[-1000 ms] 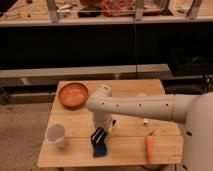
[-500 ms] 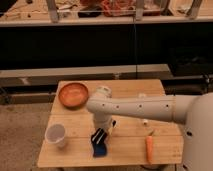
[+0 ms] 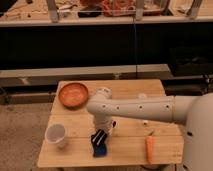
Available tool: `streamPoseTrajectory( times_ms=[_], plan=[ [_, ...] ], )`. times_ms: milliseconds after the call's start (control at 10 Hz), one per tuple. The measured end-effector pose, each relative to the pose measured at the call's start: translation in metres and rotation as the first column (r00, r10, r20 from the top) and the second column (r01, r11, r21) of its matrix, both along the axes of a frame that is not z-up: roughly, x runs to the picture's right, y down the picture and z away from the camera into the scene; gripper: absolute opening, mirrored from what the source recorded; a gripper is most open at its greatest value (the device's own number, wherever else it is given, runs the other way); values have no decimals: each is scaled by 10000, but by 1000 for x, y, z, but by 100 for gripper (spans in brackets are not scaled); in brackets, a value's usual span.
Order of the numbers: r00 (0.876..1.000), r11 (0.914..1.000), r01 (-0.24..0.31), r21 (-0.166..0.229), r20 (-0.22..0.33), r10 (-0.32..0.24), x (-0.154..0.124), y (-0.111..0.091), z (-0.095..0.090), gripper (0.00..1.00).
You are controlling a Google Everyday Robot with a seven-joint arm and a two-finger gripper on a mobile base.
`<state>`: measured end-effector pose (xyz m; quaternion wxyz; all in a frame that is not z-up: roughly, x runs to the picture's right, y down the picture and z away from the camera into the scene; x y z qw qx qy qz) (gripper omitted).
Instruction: Place the eraser on the white sponge
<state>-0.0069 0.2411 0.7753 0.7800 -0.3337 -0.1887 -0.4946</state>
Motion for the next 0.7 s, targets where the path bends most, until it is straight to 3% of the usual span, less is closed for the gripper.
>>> streamPoseTrajectory(
  times_ms=[200,400,700],
  plan=[
    [10000,10000,13,-10,11,-13,0,2,0,26],
    [10000,10000,33,6,30,-33,1,4,1,47],
    [10000,10000,29,9,29,-29,2,7,2,64]
  ],
)
